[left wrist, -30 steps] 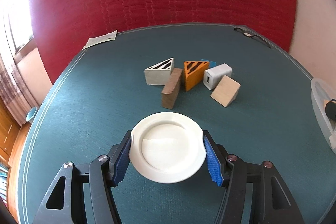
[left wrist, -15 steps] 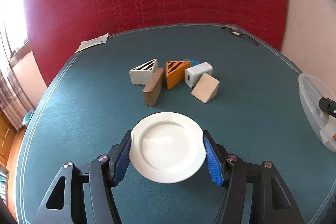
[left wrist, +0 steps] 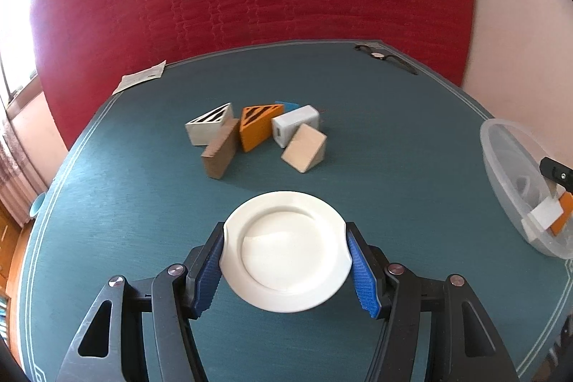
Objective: Organize rigid objects
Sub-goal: 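Carry the tan cube and white plate toward the clear bowl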
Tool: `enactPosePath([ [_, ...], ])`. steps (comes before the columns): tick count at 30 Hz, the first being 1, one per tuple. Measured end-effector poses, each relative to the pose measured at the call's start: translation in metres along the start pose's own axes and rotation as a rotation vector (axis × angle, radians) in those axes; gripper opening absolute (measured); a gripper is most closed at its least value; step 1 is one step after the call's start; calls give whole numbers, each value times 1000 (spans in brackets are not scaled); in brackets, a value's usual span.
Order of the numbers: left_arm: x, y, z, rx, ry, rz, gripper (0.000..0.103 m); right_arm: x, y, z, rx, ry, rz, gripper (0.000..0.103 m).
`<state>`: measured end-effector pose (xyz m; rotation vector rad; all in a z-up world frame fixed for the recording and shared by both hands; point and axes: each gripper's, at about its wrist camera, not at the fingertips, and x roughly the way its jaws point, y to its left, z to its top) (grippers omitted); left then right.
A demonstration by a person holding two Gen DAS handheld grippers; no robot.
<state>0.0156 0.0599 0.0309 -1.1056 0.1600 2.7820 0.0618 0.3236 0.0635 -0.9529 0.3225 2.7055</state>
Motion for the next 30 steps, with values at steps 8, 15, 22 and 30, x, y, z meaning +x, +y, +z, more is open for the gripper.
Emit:
enactPosePath([
  [8, -9, -22, 9, 7, -19, -37, 65, -8, -20, 2, 39, -14, -12, 39],
  [15, -16, -51, 18, 57, -47, -72, 66, -12, -40, 4, 109, -28, -46, 54],
  [22, -21, -79, 29, 102, -60, -130, 66, -16, -51, 4, 152, -52, -58, 55],
  [30, -19, -116, 39, 153, -62, -233, 66, -17, -56, 5, 166, -68, -56, 55],
])
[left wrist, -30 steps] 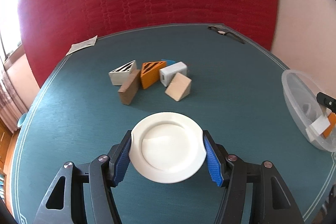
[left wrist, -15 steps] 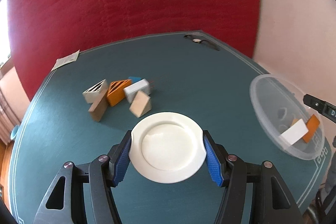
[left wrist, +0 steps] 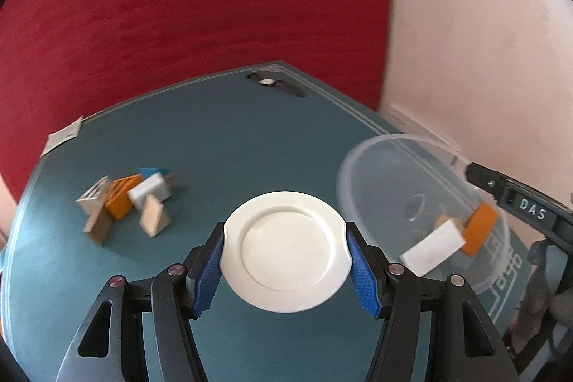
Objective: Organize rigid objects
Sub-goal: 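Carry the tan cube and white plate toward the clear bowl, then open both grippers to drop the cube and plate into the bowl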
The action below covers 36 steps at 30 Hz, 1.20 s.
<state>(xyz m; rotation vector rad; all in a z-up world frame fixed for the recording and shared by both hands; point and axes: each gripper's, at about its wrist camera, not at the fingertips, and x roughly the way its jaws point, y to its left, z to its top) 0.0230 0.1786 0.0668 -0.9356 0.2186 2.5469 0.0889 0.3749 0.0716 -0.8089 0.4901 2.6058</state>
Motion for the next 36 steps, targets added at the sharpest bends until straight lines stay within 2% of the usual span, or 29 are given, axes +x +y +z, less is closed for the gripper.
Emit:
enactPosePath([
  [8, 11, -38, 5, 80, -1, -68, 66, -1, -8, 2, 15, -18, 6, 55],
  [16, 18, -56, 9, 115, 2, -103, 66, -2, -13, 4, 23, -31, 3, 55],
  [18, 18, -57, 9, 115, 6, -117, 70, -3, -13, 4, 20, -37, -6, 55],
  [19, 15, -57, 8, 112, 6, -121, 83, -3, -13, 4, 20, -38, -9, 55],
  [20, 13, -57, 8, 105, -5, -120, 92, -3, -13, 3, 21, -39, -10, 56],
  [22, 9, -55, 7, 104, -34, -102, 92, -2, -14, 3, 24, -38, -11, 57],
  [36, 5, -52, 4, 108, -36, -59, 94, -3, -14, 3, 15, -33, -14, 58],
])
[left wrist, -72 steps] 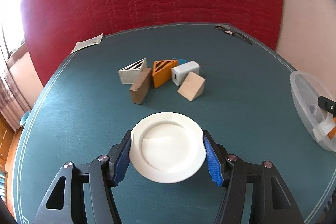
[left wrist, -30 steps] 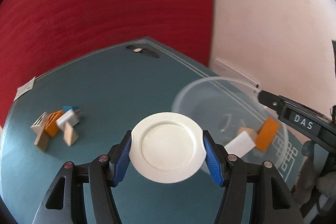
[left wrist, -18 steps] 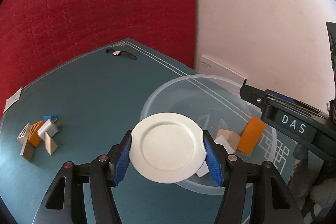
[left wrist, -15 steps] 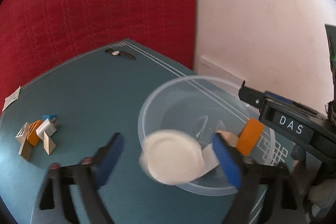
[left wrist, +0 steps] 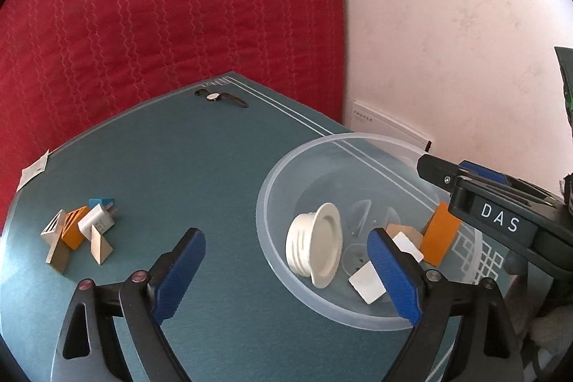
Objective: Organize rigid objects
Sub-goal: 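Open both grippers to drop the cube and plate into the bowl, then withdraw both grippers from the bowl back toward the remaining blocks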
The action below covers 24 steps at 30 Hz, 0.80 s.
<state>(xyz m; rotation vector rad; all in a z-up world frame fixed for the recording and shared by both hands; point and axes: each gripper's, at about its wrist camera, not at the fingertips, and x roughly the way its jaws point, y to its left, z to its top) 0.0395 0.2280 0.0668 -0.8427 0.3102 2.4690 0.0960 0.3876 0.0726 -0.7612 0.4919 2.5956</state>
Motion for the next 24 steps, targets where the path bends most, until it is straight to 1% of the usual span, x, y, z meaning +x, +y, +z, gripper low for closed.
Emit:
enactPosePath([
  [13, -4, 5, -7, -4, -7, 40, 95, 2, 5, -6, -31, 17, 0, 58],
  [24, -6, 23, -7, -38, 4, 69, 97, 3, 13, -10, -69, 18, -8, 58],
])
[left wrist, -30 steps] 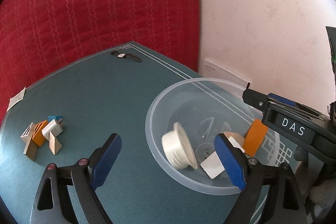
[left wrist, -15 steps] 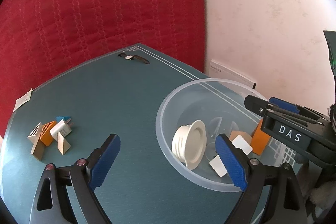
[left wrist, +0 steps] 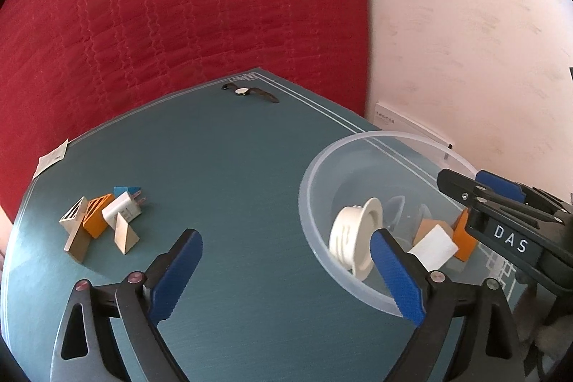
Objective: Organize rigid objects
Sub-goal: 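Withdraw both grippers from the bowl back toward the remaining blocks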
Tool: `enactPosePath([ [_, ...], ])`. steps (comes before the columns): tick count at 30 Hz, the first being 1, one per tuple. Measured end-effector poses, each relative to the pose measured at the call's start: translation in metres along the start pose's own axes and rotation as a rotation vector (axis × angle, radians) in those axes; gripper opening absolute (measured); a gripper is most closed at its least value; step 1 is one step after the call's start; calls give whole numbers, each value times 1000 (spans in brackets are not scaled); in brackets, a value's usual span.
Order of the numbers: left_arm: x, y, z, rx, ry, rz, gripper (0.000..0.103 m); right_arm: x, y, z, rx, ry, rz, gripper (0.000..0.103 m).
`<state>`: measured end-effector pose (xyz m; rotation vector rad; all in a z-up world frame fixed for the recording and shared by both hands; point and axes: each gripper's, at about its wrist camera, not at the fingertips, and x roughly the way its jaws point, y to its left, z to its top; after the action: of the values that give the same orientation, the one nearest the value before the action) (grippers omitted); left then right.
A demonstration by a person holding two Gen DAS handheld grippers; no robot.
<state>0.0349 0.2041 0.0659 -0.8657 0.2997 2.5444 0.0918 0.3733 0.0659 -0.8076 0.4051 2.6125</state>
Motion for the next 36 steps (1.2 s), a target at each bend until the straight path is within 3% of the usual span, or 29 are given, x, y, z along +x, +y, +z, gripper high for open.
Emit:
enactPosePath([
  [17, -7, 36, -2, -57, -4, 46, 98, -9, 31, -8, -101, -57, -21, 58],
  [36, -7, 76, -13, -108, 4, 105, 98, -10, 92, -8, -226, -77, 48, 59],
])
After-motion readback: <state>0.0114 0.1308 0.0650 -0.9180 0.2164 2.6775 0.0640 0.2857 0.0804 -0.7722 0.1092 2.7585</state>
